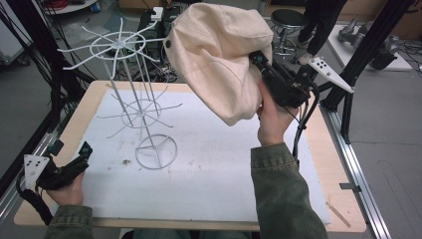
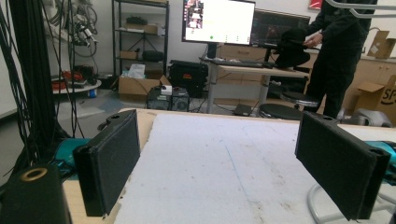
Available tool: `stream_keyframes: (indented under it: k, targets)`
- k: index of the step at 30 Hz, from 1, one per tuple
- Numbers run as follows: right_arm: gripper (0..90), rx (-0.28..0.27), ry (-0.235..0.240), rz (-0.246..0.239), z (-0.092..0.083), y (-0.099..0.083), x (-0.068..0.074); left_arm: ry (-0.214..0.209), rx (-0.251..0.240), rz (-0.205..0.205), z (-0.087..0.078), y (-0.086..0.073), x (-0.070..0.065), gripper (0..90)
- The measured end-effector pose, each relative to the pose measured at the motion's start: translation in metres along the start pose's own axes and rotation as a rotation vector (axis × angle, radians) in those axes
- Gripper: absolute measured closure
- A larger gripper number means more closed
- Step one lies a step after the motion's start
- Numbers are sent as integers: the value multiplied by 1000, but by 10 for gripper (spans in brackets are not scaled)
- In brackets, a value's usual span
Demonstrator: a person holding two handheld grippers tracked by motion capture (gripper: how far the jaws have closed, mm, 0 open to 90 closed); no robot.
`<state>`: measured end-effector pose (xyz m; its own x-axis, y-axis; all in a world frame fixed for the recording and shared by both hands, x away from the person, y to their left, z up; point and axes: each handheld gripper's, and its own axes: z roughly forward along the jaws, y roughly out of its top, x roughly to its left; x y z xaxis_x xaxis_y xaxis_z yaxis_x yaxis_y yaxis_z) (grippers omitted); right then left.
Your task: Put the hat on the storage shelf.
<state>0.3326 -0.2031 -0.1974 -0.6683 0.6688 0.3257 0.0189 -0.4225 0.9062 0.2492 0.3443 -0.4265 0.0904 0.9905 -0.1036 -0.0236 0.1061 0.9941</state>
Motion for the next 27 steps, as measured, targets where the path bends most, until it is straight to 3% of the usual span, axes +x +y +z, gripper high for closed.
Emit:
stream_keyframes:
  k: [5,17,27]
  targets:
    - [748,-20,-9,-5,10,0,2,3,-2,-5,0,0,1,143]
    - [746,-59,18,85,36,-10,1,2,-2,-6,1,0,2,143]
    - [743,-25,12,69,51,-17,4,-3,3,-5,1,-1,2,143]
